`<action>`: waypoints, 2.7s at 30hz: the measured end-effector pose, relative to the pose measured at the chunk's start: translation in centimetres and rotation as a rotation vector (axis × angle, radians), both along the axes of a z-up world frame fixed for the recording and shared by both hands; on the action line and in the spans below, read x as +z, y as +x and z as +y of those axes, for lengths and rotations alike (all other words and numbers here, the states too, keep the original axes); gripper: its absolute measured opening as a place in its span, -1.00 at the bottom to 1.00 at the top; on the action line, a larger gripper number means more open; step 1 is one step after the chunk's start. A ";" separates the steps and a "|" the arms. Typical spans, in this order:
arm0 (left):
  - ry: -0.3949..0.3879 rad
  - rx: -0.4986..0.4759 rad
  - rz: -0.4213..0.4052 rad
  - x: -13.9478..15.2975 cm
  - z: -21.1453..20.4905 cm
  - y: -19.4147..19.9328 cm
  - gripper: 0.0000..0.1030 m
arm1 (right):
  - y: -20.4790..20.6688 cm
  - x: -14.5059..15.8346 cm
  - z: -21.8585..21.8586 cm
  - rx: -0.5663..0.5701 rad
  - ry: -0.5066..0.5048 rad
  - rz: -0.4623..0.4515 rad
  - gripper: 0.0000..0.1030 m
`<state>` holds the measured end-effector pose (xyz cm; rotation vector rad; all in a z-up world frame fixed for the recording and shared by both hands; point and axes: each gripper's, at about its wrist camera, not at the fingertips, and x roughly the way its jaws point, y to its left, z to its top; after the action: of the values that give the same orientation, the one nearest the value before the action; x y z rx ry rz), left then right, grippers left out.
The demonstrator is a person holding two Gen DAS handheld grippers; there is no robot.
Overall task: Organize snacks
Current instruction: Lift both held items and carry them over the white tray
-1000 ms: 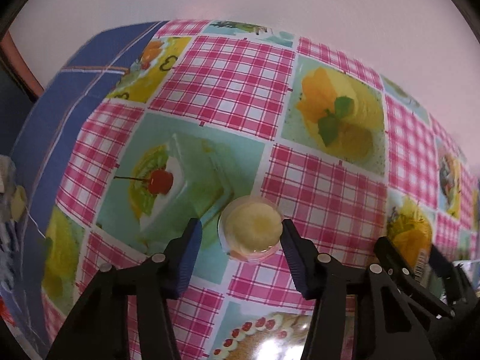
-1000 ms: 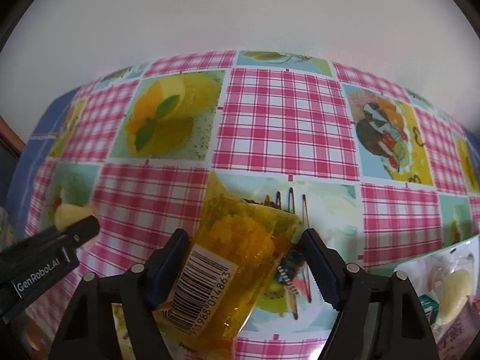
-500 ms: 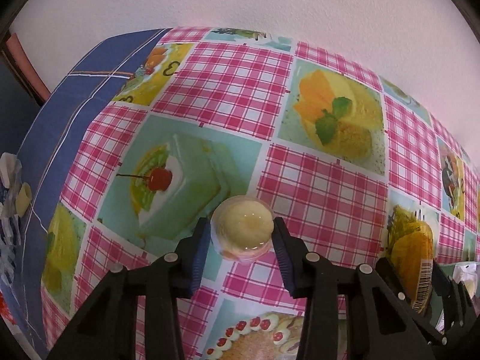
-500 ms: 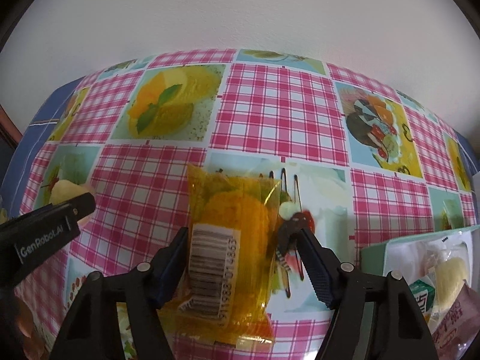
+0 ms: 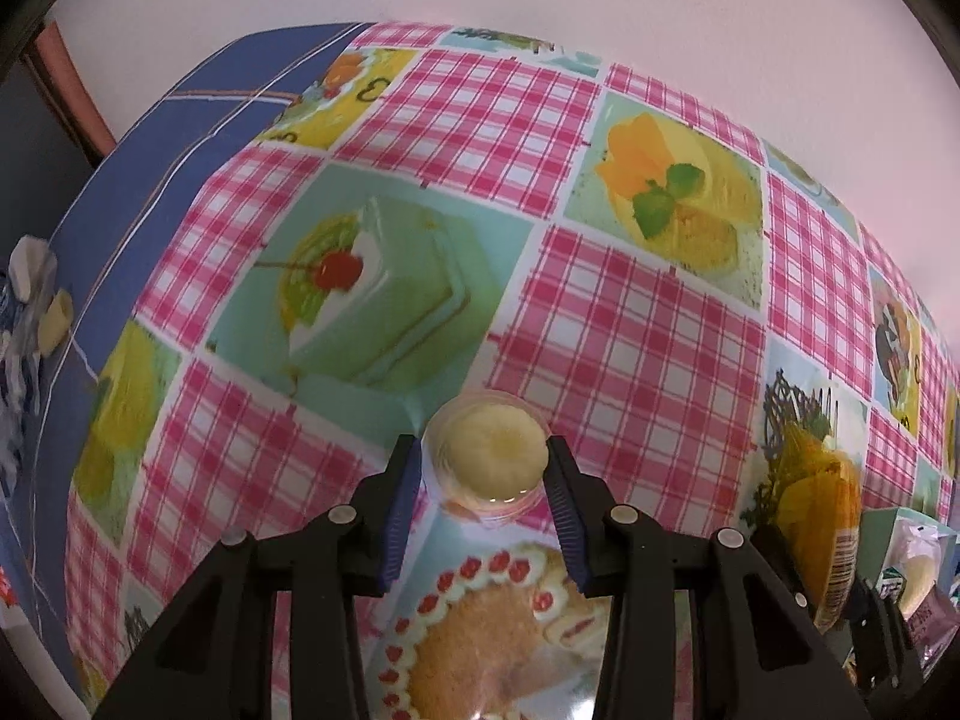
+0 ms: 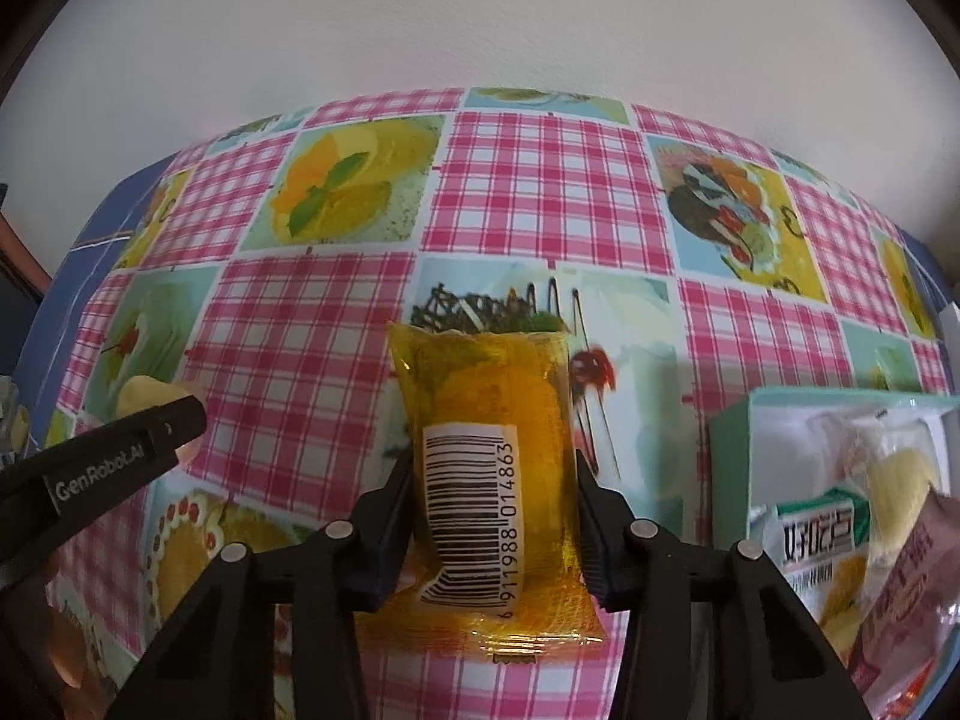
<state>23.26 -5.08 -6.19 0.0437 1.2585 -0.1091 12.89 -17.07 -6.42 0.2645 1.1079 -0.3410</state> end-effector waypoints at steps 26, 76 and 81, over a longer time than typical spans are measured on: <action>-0.179 0.115 0.078 2.9 0.5 -10.5 -0.17 | -8.0 6.5 -1.2 -0.076 0.203 -0.109 -0.18; -0.234 -0.333 -0.041 10.3 -12.2 -21.1 -0.16 | -23.1 9.3 -14.6 -0.473 0.268 -0.150 -0.18; -0.235 -0.346 0.004 8.2 -13.3 -20.6 -0.16 | -22.9 7.7 -15.2 -0.480 0.294 -0.107 -0.18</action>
<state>2.63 -18.40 1.99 0.0579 1.2254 -0.5545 -9.97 -32.30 1.29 0.8077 0.9791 -0.5822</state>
